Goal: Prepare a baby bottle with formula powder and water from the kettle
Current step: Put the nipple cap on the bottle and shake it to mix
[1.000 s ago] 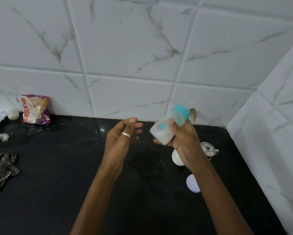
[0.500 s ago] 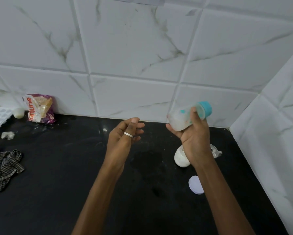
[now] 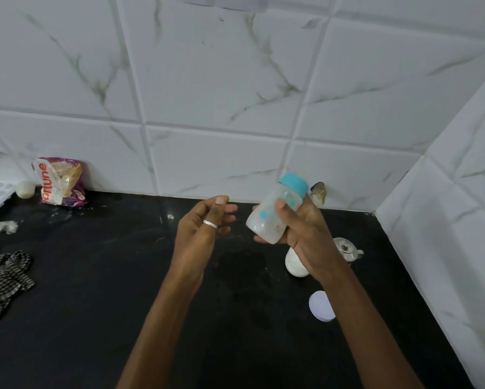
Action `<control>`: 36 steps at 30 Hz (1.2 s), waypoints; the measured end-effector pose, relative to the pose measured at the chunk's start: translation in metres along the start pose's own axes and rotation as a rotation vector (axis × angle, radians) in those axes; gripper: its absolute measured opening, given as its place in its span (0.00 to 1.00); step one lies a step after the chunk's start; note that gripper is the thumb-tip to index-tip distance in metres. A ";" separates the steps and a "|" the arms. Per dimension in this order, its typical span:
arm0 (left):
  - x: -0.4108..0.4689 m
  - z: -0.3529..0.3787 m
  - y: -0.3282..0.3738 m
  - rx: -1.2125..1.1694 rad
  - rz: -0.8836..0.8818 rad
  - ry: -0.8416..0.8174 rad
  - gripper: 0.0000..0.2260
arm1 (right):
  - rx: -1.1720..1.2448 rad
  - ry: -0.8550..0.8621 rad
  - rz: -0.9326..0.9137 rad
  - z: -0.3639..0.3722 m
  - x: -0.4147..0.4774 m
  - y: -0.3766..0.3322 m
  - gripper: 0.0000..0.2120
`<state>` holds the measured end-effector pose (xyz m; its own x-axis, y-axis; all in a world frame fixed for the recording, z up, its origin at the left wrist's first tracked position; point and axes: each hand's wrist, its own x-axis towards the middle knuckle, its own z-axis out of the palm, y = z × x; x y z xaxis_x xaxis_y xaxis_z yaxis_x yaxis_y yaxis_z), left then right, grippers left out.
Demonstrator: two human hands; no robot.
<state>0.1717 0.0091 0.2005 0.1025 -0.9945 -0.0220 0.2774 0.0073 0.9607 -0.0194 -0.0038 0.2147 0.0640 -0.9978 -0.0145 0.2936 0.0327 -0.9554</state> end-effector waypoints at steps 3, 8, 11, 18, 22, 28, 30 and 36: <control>-0.001 -0.001 0.000 -0.006 0.005 -0.005 0.15 | 0.231 0.107 -0.093 -0.002 0.002 -0.006 0.18; 0.000 -0.002 -0.001 -0.009 -0.006 0.002 0.10 | 0.159 0.143 -0.095 0.002 0.000 -0.004 0.19; -0.001 0.001 0.000 -0.013 -0.007 -0.011 0.12 | -0.043 0.013 -0.006 0.000 -0.006 0.003 0.25; -0.002 -0.004 0.000 -0.018 -0.002 0.004 0.12 | 0.241 0.201 -0.070 -0.005 -0.002 -0.002 0.20; -0.002 -0.001 0.000 -0.005 0.004 -0.016 0.14 | 0.001 0.015 0.042 -0.004 -0.009 0.005 0.31; -0.002 -0.001 -0.001 -0.005 0.003 -0.009 0.15 | 0.270 0.194 -0.082 -0.007 -0.002 -0.007 0.17; -0.002 0.000 -0.001 -0.002 -0.001 -0.013 0.15 | 0.049 0.054 0.013 -0.006 -0.007 0.000 0.21; 0.000 0.002 0.000 -0.004 0.002 -0.016 0.14 | 0.333 0.213 -0.069 -0.015 0.000 -0.007 0.16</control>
<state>0.1697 0.0085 0.2006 0.0875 -0.9960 -0.0153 0.2809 0.0099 0.9597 -0.0354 -0.0050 0.2175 -0.1556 -0.9866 -0.0482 0.5853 -0.0528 -0.8091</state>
